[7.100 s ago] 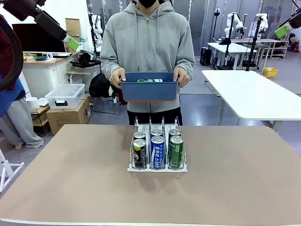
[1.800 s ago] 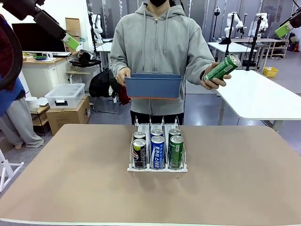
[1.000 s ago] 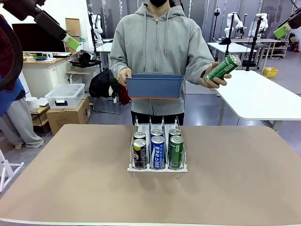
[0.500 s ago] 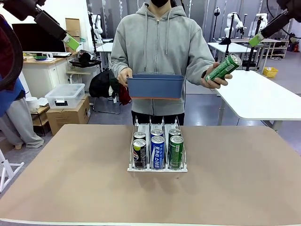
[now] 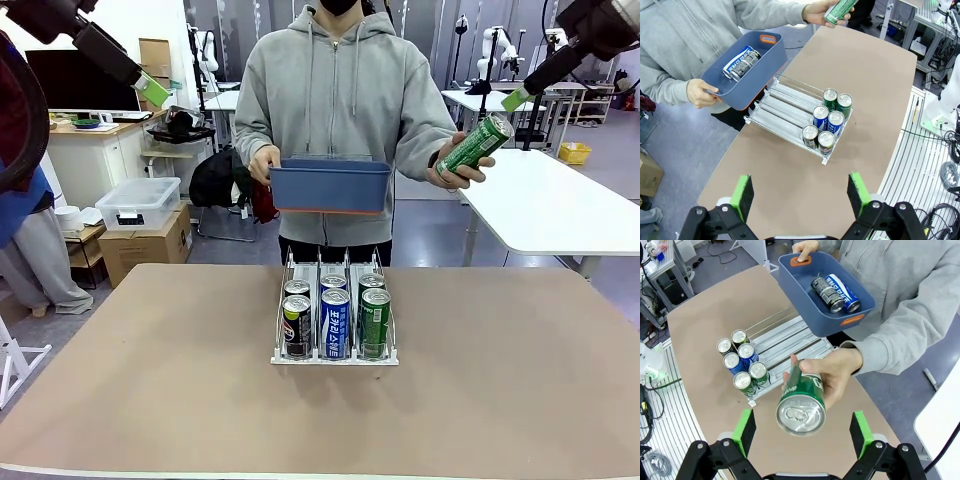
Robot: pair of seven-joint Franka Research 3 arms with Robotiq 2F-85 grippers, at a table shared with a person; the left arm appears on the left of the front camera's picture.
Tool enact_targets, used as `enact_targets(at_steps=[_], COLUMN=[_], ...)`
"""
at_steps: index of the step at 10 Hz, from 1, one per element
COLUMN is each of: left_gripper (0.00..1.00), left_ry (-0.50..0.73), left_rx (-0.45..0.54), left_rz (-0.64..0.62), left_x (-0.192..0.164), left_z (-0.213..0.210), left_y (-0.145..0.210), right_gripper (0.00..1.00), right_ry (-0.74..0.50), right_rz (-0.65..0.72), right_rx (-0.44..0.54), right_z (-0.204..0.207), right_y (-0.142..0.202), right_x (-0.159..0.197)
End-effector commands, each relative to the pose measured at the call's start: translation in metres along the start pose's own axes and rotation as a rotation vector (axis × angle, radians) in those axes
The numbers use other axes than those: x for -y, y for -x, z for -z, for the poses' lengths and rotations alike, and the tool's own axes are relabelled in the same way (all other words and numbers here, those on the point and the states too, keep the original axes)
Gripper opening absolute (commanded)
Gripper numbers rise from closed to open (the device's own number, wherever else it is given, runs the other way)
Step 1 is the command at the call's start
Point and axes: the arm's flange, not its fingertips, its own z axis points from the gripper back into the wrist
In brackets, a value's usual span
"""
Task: Fill the beverage cans into the dispenser.
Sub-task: Pick up the Sprite handed by the human.
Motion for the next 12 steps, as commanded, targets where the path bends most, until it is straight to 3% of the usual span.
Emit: enact_targets(at_steps=[1, 12], left_gripper=[1.00, 1.00], left_ry=[0.009, 0.009], left_rx=[-0.002, -0.002], left_rz=[-0.002, -0.002], left_x=[0.000, 0.000], left_z=[0.000, 0.000], left_y=[0.002, 0.002], right_gripper=[1.00, 1.00], right_ry=[-0.016, -0.096], right_rz=[0.038, 0.058], right_rx=[0.008, -0.036], right_z=[0.011, 0.054], right_y=[0.001, 0.004], right_x=[-0.002, -0.002])
